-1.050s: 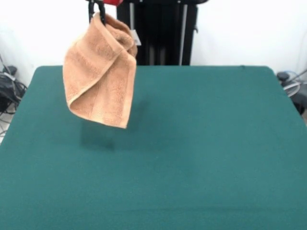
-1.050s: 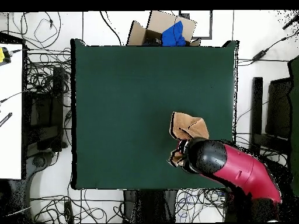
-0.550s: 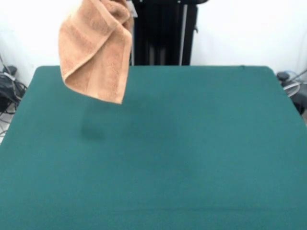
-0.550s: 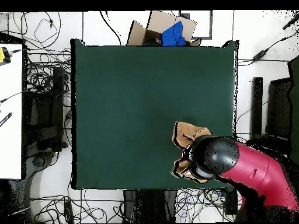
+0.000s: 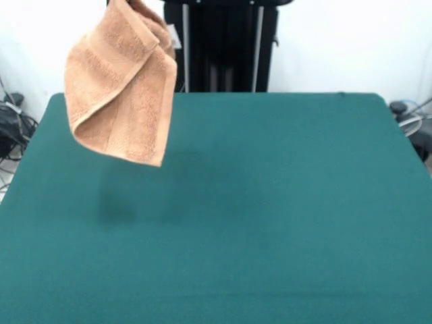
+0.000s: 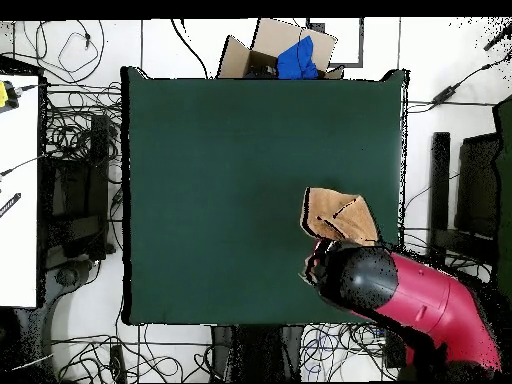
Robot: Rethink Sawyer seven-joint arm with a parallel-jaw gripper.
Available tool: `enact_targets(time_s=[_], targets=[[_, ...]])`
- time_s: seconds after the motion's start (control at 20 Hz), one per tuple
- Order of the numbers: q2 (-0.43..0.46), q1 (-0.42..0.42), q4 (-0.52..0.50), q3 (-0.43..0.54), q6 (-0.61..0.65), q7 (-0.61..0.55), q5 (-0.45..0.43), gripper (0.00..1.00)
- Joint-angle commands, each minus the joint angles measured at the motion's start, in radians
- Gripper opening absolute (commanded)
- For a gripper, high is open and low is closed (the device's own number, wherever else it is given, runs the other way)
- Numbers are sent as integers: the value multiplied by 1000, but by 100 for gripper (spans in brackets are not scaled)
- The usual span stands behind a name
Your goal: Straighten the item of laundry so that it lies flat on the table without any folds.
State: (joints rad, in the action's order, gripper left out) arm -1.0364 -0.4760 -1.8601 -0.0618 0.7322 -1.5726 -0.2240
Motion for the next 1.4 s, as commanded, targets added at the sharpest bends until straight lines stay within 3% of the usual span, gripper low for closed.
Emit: enact_targets(time_s=[0.05, 0.2, 0.35, 0.9, 1.15, 1.4], targets=[[58, 22, -108, 88, -58, -14, -31, 0], [97, 34, -146, 77, -195, -73, -54, 0], [117, 42, -158, 67, -245, -91, -66, 0], [178, 104, -141, 12, -324, -131, -84, 0], [183, 108, -100, -9, -315, -97, -123, 0], [210, 197, -45, -75, -322, -153, -185, 0]])
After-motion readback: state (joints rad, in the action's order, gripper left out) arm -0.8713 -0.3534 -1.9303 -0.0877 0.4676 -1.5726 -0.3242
